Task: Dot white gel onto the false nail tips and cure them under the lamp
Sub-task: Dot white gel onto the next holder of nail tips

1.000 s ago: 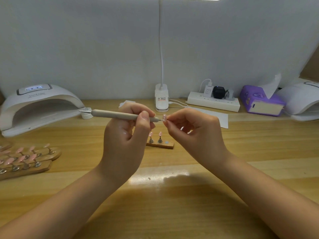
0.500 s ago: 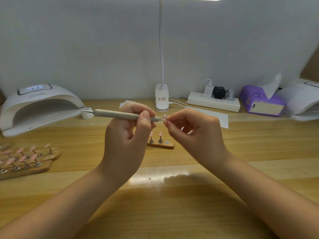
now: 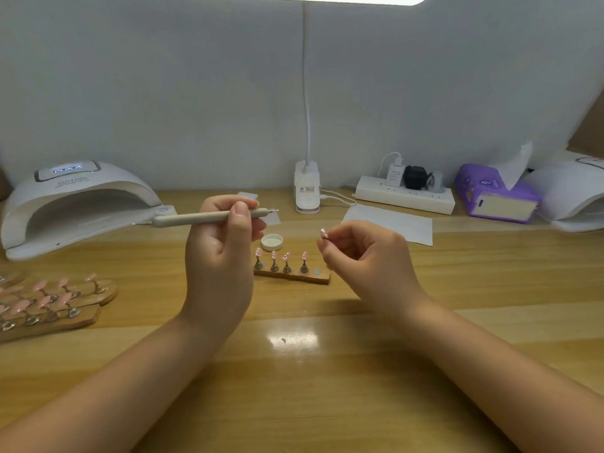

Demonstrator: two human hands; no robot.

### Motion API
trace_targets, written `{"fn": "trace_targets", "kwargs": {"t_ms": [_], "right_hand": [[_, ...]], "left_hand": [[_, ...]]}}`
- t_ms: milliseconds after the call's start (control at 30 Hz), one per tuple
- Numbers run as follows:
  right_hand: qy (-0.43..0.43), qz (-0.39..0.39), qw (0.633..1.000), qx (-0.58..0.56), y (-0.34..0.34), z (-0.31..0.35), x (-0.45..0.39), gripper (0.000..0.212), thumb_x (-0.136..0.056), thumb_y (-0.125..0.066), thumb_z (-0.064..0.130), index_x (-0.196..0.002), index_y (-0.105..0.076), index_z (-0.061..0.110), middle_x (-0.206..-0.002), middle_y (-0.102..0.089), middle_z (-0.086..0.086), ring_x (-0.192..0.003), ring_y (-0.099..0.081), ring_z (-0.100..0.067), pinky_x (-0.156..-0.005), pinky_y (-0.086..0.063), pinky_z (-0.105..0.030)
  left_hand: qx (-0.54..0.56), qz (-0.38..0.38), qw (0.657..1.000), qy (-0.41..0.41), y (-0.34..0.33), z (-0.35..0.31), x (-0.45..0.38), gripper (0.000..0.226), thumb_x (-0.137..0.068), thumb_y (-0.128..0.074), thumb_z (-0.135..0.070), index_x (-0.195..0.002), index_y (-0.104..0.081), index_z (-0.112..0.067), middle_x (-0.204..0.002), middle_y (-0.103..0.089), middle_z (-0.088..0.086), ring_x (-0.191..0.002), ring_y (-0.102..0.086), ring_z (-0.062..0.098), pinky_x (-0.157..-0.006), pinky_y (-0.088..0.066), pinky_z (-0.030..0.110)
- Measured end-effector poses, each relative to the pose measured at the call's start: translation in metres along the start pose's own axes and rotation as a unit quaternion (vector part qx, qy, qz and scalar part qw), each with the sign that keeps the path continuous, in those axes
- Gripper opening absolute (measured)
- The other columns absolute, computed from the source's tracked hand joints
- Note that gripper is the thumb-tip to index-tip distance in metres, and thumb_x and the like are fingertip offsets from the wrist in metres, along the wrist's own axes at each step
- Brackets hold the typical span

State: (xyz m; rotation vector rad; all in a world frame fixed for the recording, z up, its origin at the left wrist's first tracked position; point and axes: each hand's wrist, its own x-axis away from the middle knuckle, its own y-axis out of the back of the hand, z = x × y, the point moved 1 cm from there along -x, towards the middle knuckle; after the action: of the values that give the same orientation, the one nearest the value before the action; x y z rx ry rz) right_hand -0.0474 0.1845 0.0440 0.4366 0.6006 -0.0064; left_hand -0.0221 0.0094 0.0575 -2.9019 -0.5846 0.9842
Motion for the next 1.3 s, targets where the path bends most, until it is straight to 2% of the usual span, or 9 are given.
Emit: {"fn": "trace_targets", "kwargs": {"t_ms": [167,267,400,700,833,933,1067,1200,1300], "right_hand": [[-0.063,0.064,0.992,0.092,-0.006,-0.016,0.0,0.014,-0.082,-0.071,0.037,-0.083,-0.075,0.024,-0.067,-0.068,0.007,-0.065,-0.06,-0.009,-0.067,-0.053,-0.039],[-0.08,0.065,0.985,0.136,-0.006,-0.024,0.001,0.015,-0.083,-0.07,0.038,-0.081,-0.075,0.025,-0.067,-0.065,0.007,-0.066,-0.058,-0.01,-0.064,-0.05,-0.039],[-0.085,0.067,0.982,0.157,-0.007,-0.029,0.002,0.018,-0.084,-0.07,0.038,-0.081,-0.076,0.022,-0.069,-0.062,0.003,-0.065,-0.053,-0.011,-0.059,-0.04,-0.029],[-0.088,0.076,0.978,0.174,-0.011,-0.033,0.0,0.019,-0.085,-0.069,0.039,-0.085,-0.077,0.021,-0.076,-0.064,0.003,-0.069,-0.056,-0.01,-0.063,-0.046,-0.032],[-0.078,0.092,0.969,0.214,-0.011,-0.033,-0.001,0.025,-0.086,-0.066,0.045,-0.095,-0.076,0.024,-0.081,-0.065,0.005,-0.072,-0.056,-0.01,-0.064,-0.046,-0.03],[-0.058,0.114,0.958,0.258,-0.011,-0.031,0.0,0.044,-0.083,-0.061,0.058,-0.11,-0.07,0.024,-0.079,-0.061,0.012,-0.077,-0.058,-0.009,-0.065,-0.047,-0.028],[-0.041,0.148,0.935,0.321,-0.013,-0.031,-0.001,0.044,-0.087,-0.055,0.058,-0.105,-0.07,0.02,-0.078,-0.061,0.004,-0.072,-0.056,-0.011,-0.065,-0.052,-0.034],[-0.029,0.133,0.955,0.263,-0.01,-0.033,-0.002,0.038,-0.084,-0.064,0.051,-0.109,-0.07,0.022,-0.067,-0.051,0.014,-0.063,-0.046,-0.005,-0.056,-0.033,-0.021],[-0.017,0.132,0.959,0.251,-0.007,-0.032,-0.002,0.036,-0.084,-0.067,0.048,-0.108,-0.071,0.022,-0.064,-0.049,0.015,-0.059,-0.044,-0.002,-0.054,-0.027,-0.017]], "left_hand": [[-0.015,-0.04,0.996,0.08,0.005,0.024,-0.002,0.021,-0.102,-0.043,-0.018,-0.09,-0.059,-0.021,-0.075,-0.064,-0.007,-0.071,-0.062,0.001,-0.07,-0.053,0.019],[-0.024,-0.039,0.994,0.097,0.005,0.031,-0.001,0.02,-0.102,-0.044,-0.018,-0.089,-0.059,-0.02,-0.074,-0.064,-0.009,-0.07,-0.062,-0.001,-0.07,-0.053,0.017],[-0.033,-0.039,0.992,0.117,0.006,0.035,0.0,0.02,-0.101,-0.044,-0.019,-0.089,-0.059,-0.019,-0.079,-0.064,-0.005,-0.068,-0.061,-0.005,-0.064,-0.048,0.01],[-0.046,-0.035,0.989,0.137,0.006,0.04,0.0,0.019,-0.101,-0.045,-0.023,-0.091,-0.06,-0.02,-0.077,-0.065,-0.009,-0.07,-0.062,-0.007,-0.061,-0.046,0.007],[-0.043,-0.03,0.987,0.149,0.006,0.042,0.0,0.019,-0.101,-0.045,-0.025,-0.091,-0.06,-0.022,-0.072,-0.067,-0.015,-0.072,-0.063,-0.007,-0.063,-0.05,0.012],[-0.039,-0.03,0.986,0.157,0.007,0.044,-0.002,0.019,-0.101,-0.045,-0.025,-0.09,-0.06,-0.022,-0.071,-0.067,-0.022,-0.073,-0.063,-0.007,-0.071,-0.05,0.02],[-0.041,-0.035,0.984,0.17,0.008,0.047,-0.003,0.02,-0.101,-0.044,-0.027,-0.09,-0.061,-0.024,-0.075,-0.067,-0.023,-0.075,-0.063,-0.008,-0.078,-0.051,0.031],[-0.019,-0.05,0.98,0.191,0.01,0.05,-0.004,0.022,-0.1,-0.044,-0.029,-0.089,-0.062,-0.025,-0.073,-0.067,-0.02,-0.072,-0.062,-0.008,-0.083,-0.054,0.04],[0.007,-0.07,0.976,0.207,0.01,0.052,-0.006,0.024,-0.1,-0.045,-0.03,-0.084,-0.063,-0.028,-0.072,-0.066,-0.015,-0.073,-0.062,-0.005,-0.085,-0.055,0.044]]}}
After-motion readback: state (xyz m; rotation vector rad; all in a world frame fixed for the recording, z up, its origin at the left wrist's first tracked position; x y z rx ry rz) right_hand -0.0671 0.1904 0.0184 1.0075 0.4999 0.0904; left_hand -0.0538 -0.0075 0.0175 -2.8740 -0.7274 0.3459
